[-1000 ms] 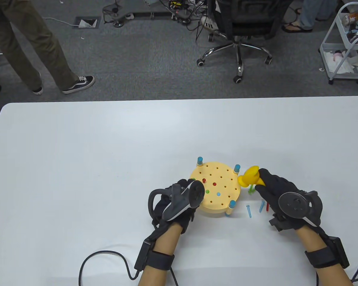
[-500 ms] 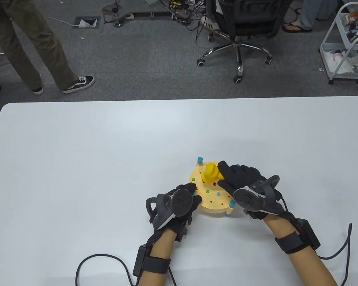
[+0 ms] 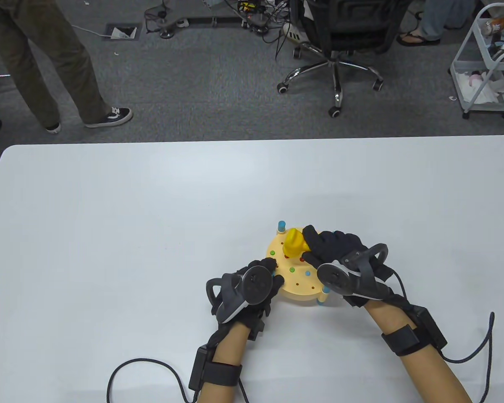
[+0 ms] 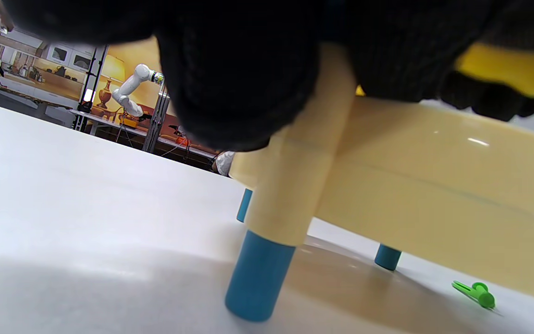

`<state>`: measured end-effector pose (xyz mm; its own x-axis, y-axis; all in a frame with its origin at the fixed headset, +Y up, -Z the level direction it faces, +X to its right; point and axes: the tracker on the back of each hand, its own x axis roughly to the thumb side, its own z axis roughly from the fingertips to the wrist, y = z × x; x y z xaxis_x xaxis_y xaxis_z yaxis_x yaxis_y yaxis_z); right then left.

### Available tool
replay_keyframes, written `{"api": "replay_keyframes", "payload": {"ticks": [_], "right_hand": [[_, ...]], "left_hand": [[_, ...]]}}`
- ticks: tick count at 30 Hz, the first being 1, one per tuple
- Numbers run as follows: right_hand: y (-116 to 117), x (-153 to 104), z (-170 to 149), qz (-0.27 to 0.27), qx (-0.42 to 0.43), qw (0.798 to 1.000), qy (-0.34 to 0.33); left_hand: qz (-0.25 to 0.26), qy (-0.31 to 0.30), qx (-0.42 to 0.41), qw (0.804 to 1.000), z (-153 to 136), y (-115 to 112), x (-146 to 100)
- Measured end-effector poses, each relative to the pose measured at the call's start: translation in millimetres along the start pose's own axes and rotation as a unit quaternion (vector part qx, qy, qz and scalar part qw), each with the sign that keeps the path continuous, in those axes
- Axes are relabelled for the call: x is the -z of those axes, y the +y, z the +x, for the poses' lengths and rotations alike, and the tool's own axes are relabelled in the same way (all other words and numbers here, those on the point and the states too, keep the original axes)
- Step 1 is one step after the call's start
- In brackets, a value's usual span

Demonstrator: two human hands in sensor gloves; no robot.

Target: Hammer toy nails into tap bench

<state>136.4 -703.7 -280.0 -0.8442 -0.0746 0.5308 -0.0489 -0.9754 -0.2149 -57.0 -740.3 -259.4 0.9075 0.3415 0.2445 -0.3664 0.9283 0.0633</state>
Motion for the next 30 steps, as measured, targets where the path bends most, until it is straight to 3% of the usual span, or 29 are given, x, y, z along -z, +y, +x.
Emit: {"api": "replay_keyframes", "payload": {"ticks": [1, 2, 3, 4, 5, 6, 8, 11, 14, 16, 22, 26, 30], "right_hand": [[-5, -2, -4, 0.03, -0.037, 0.998, 0.041], [-11, -1, -5, -0.013, 0.006, 0.999, 0.029], [-15, 0, -8, -0.012, 0.022, 0.999, 0.037], [-20, -5, -11, -0.034, 0.023, 0.998, 0.057], [-25, -8, -16, -0.099, 0.05, 0.991, 0.075], [-28, -11, -21, -0.13, 0.075, 0.984, 0.093], [-33, -19, -31, -0.133, 0.141, 0.973, 0.129], [-31, -36, -47, -0.135, 0.258, 0.938, 0.188], [-25, -51, -57, -0.14, 0.352, 0.899, 0.219], [-25, -58, -59, -0.159, 0.375, 0.884, 0.228], [-45, -62, -31, -0.227, 0.284, 0.912, 0.192], [-59, -56, 8, -0.259, 0.229, 0.927, 0.142], [-66, -49, 51, -0.289, 0.147, 0.94, 0.103]], "left_hand": [[0.0, 0.0, 0.0, 1.0, 0, 0, 0], [-0.001, 0.0, -0.001, 1.0, 0, 0, 0], [-0.001, 0.0, -0.001, 1.0, 0, 0, 0], [0.0, 0.0, -0.001, 1.0, 0, 0, 0], [0.0, 0.0, -0.006, 1.0, -1, -1, 0], [0.0, 0.001, -0.011, 1.0, -2, -1, 0], [0.001, -0.002, -0.019, 1.0, -4, -3, -1], [-0.043, -0.002, -0.041, 0.998, -11, 7, -1], [0.026, 0.013, -0.107, 0.994, -24, 33, -9], [0.066, 0.026, -0.163, 0.984, -35, 47, -15], [0.103, 0.043, -0.302, 0.947, -60, 68, -26], [0.064, 0.012, -0.355, 0.933, -50, 64, -26], [0.001, -0.036, -0.388, 0.921, -21, 55, -25]]}}
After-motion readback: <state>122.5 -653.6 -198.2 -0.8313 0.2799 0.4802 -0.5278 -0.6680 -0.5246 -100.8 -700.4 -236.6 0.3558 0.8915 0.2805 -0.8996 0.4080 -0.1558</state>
